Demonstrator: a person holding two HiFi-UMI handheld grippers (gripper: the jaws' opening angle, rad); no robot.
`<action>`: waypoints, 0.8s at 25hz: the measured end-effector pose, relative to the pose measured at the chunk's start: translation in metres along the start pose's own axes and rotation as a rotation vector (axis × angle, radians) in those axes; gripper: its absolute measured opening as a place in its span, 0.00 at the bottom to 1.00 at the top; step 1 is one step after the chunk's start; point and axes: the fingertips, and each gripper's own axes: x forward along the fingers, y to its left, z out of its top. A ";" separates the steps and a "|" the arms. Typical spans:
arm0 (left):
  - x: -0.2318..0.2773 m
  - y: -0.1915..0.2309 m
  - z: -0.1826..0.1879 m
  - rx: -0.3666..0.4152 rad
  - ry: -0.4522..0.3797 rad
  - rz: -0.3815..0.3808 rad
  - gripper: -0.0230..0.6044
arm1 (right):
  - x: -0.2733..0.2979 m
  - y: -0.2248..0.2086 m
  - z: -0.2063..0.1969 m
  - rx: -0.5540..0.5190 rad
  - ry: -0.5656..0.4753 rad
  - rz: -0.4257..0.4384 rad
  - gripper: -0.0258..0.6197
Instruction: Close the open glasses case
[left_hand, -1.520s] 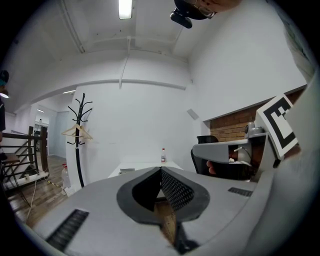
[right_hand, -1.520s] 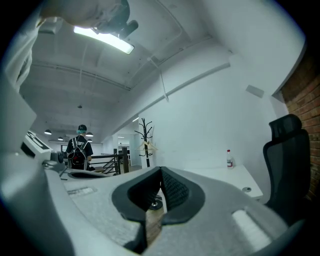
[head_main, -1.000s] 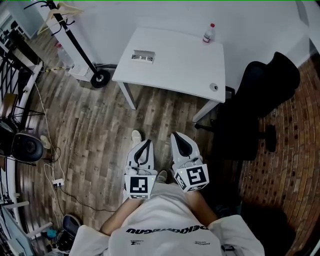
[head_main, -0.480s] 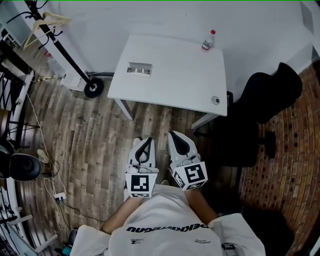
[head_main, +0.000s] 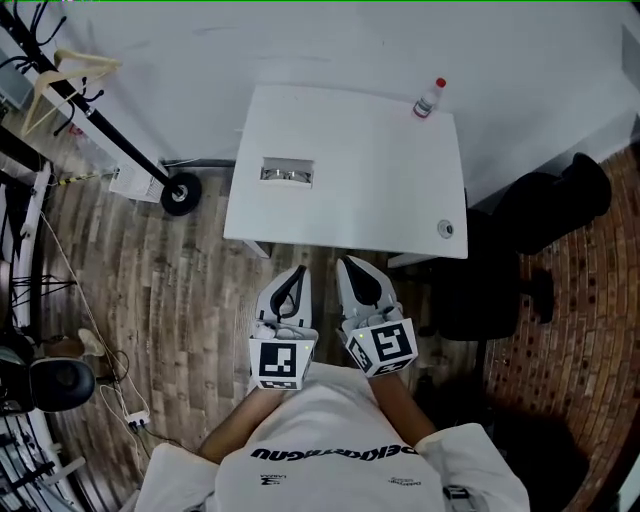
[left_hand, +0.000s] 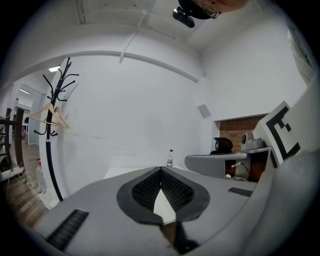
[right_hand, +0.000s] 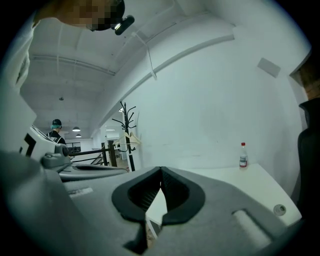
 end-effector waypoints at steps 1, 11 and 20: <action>0.009 0.011 0.004 0.000 0.003 -0.010 0.03 | 0.013 -0.001 0.003 0.003 0.001 -0.010 0.03; 0.092 0.079 0.016 -0.010 0.040 -0.125 0.03 | 0.112 -0.026 0.011 0.035 0.029 -0.117 0.03; 0.140 0.110 0.001 -0.047 0.108 -0.174 0.03 | 0.164 -0.053 -0.005 0.176 0.078 -0.161 0.03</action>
